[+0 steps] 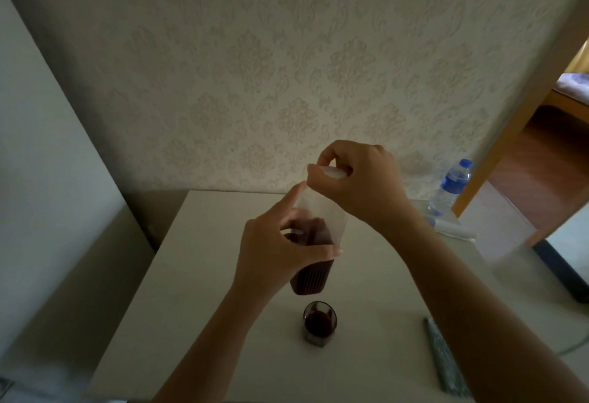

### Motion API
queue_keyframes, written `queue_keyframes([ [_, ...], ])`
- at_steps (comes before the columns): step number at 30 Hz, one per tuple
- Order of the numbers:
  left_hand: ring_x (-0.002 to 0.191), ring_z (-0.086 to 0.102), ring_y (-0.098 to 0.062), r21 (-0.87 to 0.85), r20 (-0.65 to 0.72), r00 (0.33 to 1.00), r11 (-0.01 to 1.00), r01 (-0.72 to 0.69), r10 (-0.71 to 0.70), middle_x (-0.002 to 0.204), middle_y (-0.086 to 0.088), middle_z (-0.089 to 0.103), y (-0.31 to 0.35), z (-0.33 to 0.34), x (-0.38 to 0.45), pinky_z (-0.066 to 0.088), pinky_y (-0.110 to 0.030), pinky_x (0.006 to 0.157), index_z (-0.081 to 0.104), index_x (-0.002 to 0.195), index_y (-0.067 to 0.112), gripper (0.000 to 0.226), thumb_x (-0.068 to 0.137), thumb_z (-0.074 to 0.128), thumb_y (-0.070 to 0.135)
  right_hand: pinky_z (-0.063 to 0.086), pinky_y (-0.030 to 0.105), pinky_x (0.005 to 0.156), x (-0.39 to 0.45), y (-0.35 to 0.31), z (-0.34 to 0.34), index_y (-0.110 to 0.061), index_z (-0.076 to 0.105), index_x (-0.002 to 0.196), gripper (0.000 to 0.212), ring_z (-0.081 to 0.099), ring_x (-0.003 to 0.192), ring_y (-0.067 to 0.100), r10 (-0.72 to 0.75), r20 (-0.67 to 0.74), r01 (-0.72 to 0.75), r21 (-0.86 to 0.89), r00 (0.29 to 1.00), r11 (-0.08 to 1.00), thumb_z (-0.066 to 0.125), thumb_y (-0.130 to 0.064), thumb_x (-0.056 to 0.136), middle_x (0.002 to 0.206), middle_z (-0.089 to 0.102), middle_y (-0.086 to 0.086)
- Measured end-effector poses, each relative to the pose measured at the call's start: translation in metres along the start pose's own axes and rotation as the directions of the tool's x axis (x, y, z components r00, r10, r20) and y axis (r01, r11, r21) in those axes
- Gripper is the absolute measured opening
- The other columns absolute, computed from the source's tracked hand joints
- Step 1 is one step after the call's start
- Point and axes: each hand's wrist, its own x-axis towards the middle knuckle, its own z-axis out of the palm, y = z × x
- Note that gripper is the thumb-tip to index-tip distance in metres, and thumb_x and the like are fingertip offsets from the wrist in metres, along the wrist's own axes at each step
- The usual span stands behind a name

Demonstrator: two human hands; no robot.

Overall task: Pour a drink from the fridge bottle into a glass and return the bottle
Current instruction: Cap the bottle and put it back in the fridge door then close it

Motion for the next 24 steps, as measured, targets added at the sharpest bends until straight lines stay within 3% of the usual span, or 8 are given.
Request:
queue_keyframes([
  [2, 0.089, 0.066, 0.001, 0.013, -0.004, 1.000, 1.000, 0.001, -0.001, 0.095, 0.014, 0.071, 0.000, -0.003, 0.001, 0.058, -0.024, 0.076, 0.043, 0.136, 0.036, 0.094, 0.052, 0.082, 0.051, 0.033, 0.019, 0.048, 0.002, 0.002, -0.005, -0.027, 0.056, 0.074, 0.030, 0.037, 0.039, 0.006, -0.054, 0.038, 0.054, -0.004, 0.998, 0.999, 0.049, -0.056, 0.072, 0.044, 0.041, -0.011],
  [6, 0.094, 0.065, 0.003, -0.056, 0.142, 0.990, 0.998, 0.023, -0.015, 0.097, 0.016, 0.071, -0.001, -0.015, 0.004, 0.056, -0.025, 0.084, 0.029, 0.119, 0.063, 0.092, 0.051, 0.086, 0.041, 0.032, 0.018, 0.047, 0.006, 0.009, -0.017, -0.025, 0.053, 0.076, 0.027, 0.037, 0.042, 0.008, -0.237, 0.257, 0.238, 0.030, 0.937, 0.971, 0.046, -0.051, 0.076, 0.049, 0.043, -0.008],
  [9, 0.092, 0.066, 0.000, -0.074, 0.102, 0.995, 0.997, -0.003, 0.011, 0.097, 0.019, 0.069, 0.001, -0.013, 0.001, 0.056, -0.023, 0.081, 0.030, 0.115, 0.072, 0.090, 0.050, 0.086, 0.043, 0.032, 0.017, 0.046, 0.005, 0.004, -0.013, -0.024, 0.053, 0.071, 0.022, 0.035, 0.040, 0.008, -0.255, 0.191, 0.259, 0.007, 0.948, 0.966, 0.047, -0.044, 0.074, 0.046, 0.040, -0.010],
  [13, 0.086, 0.068, -0.010, -0.029, 0.049, 0.997, 0.998, -0.063, 0.064, 0.088, 0.008, 0.072, 0.001, -0.007, -0.005, 0.057, -0.024, 0.074, 0.033, 0.128, 0.056, 0.090, 0.056, 0.085, 0.042, 0.030, 0.017, 0.046, 0.005, -0.005, -0.006, -0.026, 0.050, 0.066, 0.017, 0.035, 0.039, 0.006, -0.189, 0.113, 0.193, -0.024, 0.976, 0.981, 0.054, -0.039, 0.076, 0.044, 0.040, -0.010],
  [18, 0.075, 0.067, -0.004, 0.117, -0.101, 0.992, 0.991, -0.059, 0.071, 0.084, 0.012, 0.068, 0.000, -0.005, -0.010, 0.058, -0.024, 0.068, 0.042, 0.137, 0.031, 0.093, 0.055, 0.077, 0.058, 0.030, 0.020, 0.047, 0.002, -0.014, 0.001, -0.023, 0.052, 0.065, 0.017, 0.037, 0.039, 0.007, -0.027, 0.035, 0.030, -0.097, 0.999, 0.995, 0.059, -0.033, 0.077, 0.043, 0.040, -0.010],
  [24, 0.075, 0.066, -0.004, 0.182, -0.161, 0.985, 0.983, -0.032, 0.062, 0.085, 0.011, 0.068, 0.001, -0.006, -0.014, 0.058, -0.026, 0.069, 0.041, 0.139, 0.026, 0.097, 0.056, 0.073, 0.064, 0.032, 0.021, 0.047, 0.003, -0.025, 0.002, -0.023, 0.053, 0.067, 0.018, 0.038, 0.039, 0.008, 0.014, 0.006, -0.014, -0.129, 1.000, 0.992, 0.056, -0.037, 0.078, 0.043, 0.041, -0.009],
])
